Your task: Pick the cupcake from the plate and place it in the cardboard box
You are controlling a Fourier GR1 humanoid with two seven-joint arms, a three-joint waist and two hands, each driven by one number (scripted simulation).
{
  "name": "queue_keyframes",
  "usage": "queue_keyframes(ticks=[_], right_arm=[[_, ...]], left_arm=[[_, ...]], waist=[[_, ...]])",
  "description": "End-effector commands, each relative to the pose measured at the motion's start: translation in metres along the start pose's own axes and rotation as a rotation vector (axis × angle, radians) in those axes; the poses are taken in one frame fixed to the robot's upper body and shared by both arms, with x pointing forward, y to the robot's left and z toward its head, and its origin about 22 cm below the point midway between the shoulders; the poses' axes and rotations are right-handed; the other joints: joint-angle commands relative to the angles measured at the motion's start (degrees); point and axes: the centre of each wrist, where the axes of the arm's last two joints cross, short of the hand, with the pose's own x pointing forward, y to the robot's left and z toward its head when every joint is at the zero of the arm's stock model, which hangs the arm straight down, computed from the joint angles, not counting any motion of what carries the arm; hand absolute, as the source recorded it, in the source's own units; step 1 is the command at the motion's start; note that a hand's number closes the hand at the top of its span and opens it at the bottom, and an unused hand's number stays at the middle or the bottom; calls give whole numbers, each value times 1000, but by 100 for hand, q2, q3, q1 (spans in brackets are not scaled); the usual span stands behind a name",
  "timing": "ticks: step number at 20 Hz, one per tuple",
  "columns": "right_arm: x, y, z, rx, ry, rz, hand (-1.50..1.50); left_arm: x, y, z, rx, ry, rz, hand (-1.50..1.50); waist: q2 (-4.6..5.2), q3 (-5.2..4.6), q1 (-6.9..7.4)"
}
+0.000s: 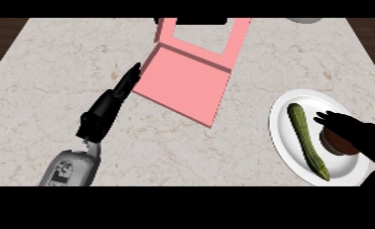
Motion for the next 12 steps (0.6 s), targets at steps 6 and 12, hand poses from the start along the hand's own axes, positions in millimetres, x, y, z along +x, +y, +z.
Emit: queue_keyframes(ticks=[6, 12], right_arm=[[-16, 27, -11, 3, 56, 57, -150], [-19, 19, -14, 26, 17, 69, 150]], left_arm=[[-25, 11, 13, 19, 23, -8, 0], [7, 2, 1, 29, 9, 4, 0]], waist=[[8, 5, 13], [2, 5, 11]])
